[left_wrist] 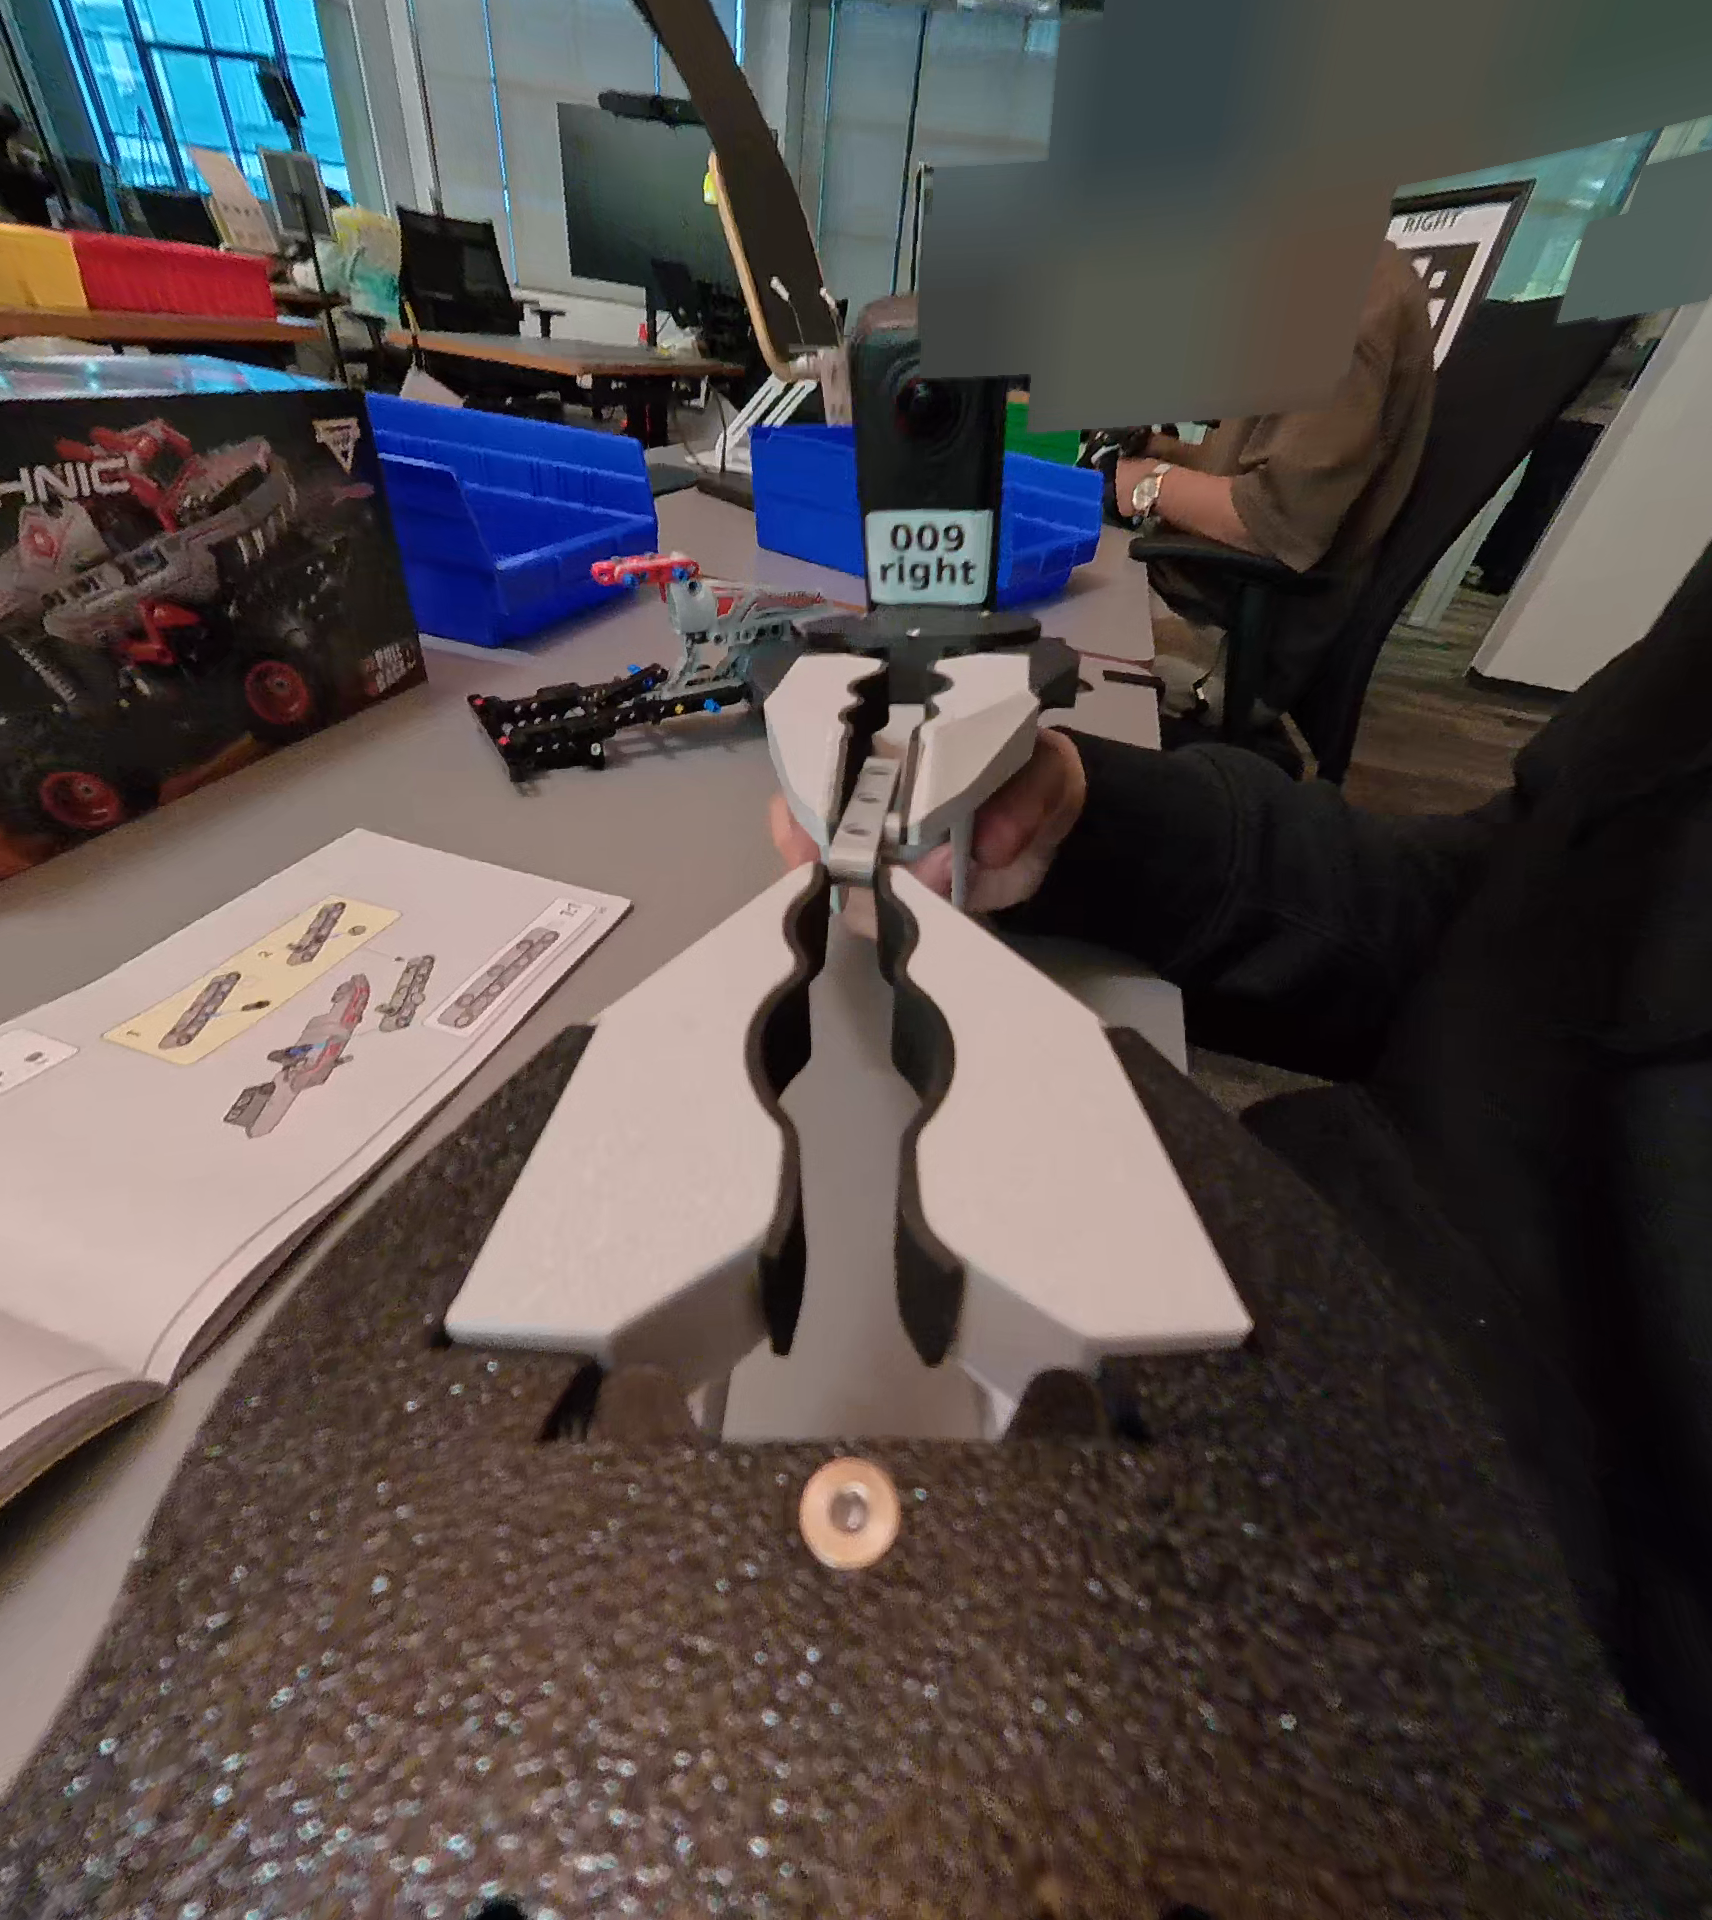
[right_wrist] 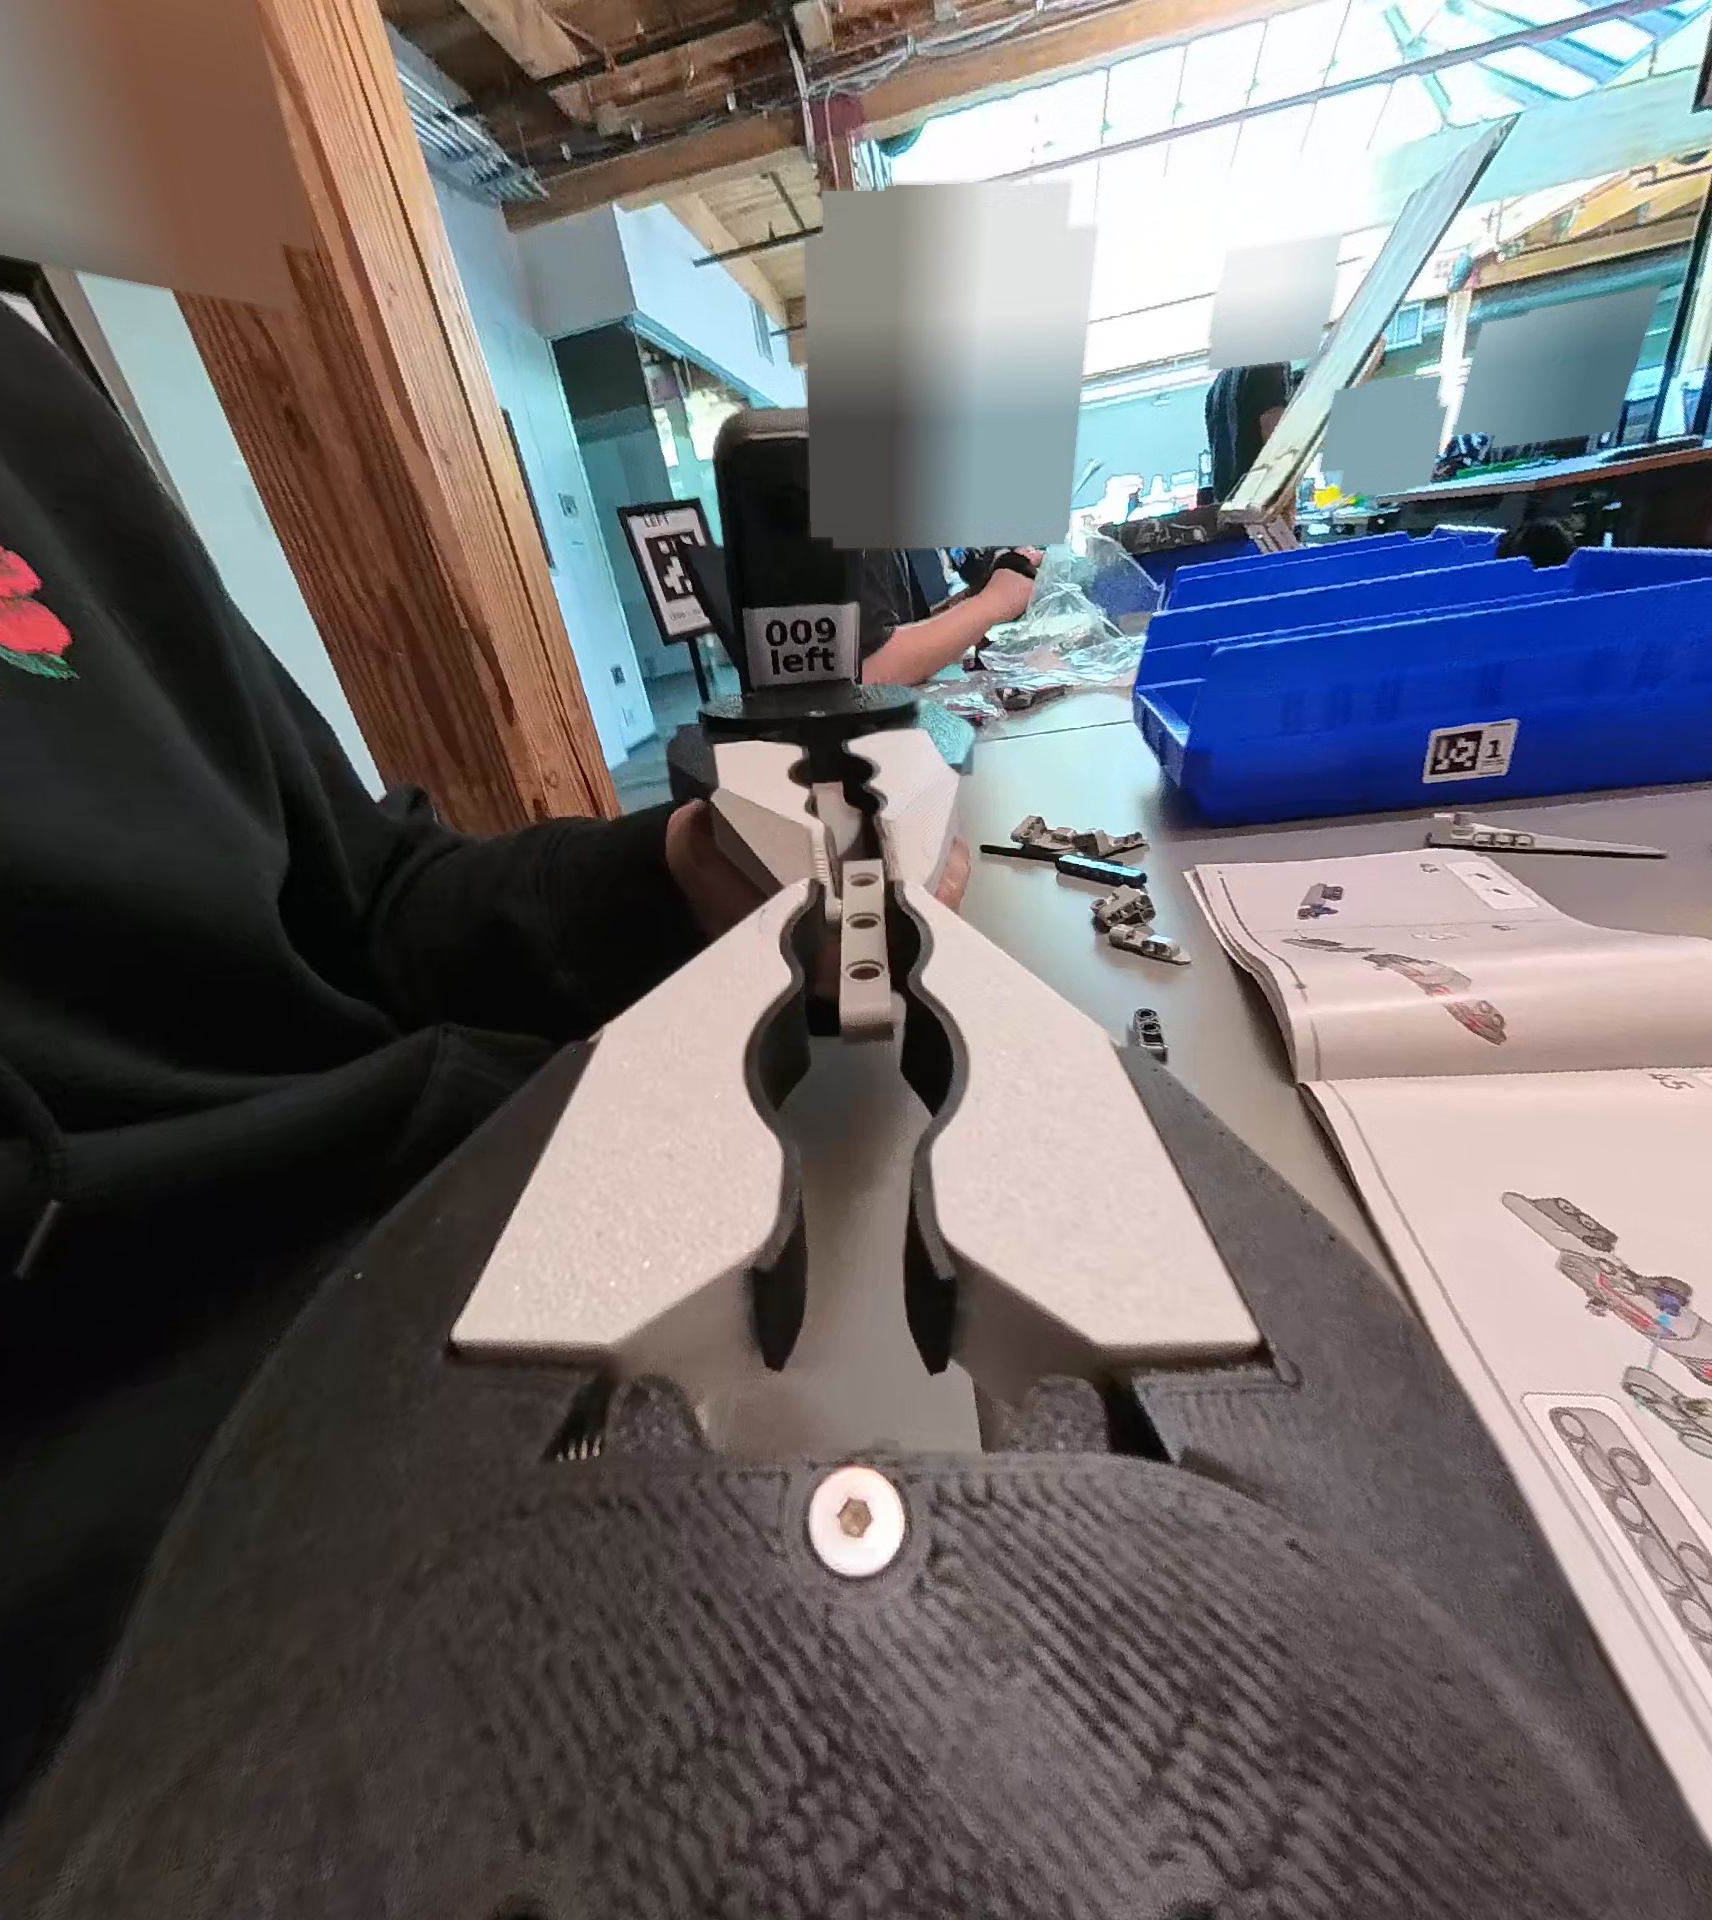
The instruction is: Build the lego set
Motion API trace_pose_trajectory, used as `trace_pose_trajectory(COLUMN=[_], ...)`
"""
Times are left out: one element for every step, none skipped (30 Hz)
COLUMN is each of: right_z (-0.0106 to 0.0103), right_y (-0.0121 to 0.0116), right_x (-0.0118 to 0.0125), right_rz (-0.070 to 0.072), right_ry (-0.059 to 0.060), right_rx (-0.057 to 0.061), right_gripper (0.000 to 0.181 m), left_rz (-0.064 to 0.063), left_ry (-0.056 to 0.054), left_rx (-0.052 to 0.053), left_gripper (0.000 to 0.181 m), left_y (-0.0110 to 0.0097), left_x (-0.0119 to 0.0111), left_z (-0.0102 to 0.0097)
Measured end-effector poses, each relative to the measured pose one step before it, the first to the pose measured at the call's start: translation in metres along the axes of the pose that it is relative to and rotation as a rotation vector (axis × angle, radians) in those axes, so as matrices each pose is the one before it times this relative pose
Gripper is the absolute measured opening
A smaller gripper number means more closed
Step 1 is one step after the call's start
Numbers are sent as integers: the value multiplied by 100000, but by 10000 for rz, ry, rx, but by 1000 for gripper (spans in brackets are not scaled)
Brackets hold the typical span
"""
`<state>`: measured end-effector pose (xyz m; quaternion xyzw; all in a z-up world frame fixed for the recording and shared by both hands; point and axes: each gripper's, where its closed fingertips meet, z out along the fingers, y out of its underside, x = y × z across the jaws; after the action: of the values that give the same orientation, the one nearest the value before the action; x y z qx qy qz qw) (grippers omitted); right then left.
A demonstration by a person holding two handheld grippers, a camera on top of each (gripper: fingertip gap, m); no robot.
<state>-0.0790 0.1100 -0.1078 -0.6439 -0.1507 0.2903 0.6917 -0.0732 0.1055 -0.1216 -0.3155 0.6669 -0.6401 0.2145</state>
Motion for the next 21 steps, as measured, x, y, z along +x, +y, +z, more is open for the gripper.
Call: trace_pose_trajectory(right_z=[0,-97,-306,-500,-599,-593,-511,-376,-218,-34,109,180,186,172,125,86,47,39,50,67,69], right_y=[169,21,-268,-485,-536,-452,-379,-385,-277,-27,140,202,184,117,74,72,68,47,73,92,87], right_x=[80,204,443,517,539,442,318,218,59,-30,-137,-234,-291,-245,-184,-157,-66,-135,-217,-147,-45], right_rz=[-176,-190,-175,-81,51,159,189,123,71,51,32,2,-3,34,75,74,-6,-56,-50,-30,-36], right_ry=[90,180,309,318,279,170,74,56,-14,-47,-105,-138,-167,-151,-138,-121,-43,-56,-105,-67,-6], right_rx=[-158,-39,181,346,377,312,253,269,208,28,-98,-135,-109,-57,-27,-32,-47,-38,-46,-66,-71], right_gripper=[10,10,10,10,10,10,10,10,10,10,9,10,10,10,9,10,10,10,10,10,10], left_rz=[25,173,277,256,127,10,-32,-12,32,28,-16,-25,86,281,398,228,-182,-511,-535,-390,-251], left_ry=[-88,-277,-468,-572,-717,-876,-911,-792,-564,-219,162,405,484,312,156,233,294,222,258,322,132], left_rx=[-234,-264,-213,-124,-126,-275,-477,-569,-565,-574,-649,-732,-733,-517,-251,-217,-291,-270,-92,57,94], left_gripper=[6,11,15,16,15,15,14,14,13,12,12,12,12,12,12,12,13,14,14,15,15], left_y=[174,43,-117,-249,-231,47,477,787,999,1172,1333,1452,1385,972,585,487,486,334,5,-202,-272], left_x=[-144,-446,-789,-1087,-1454,-1846,-2012,-1898,-1493,-833,-100,435,680,529,352,338,209,-65,-44,128,-35], left_z=[-175,-526,-873,-1160,-1322,-1394,-1341,-1150,-847,-490,-119,216,525,783,907,901,765,610,433,247,96])
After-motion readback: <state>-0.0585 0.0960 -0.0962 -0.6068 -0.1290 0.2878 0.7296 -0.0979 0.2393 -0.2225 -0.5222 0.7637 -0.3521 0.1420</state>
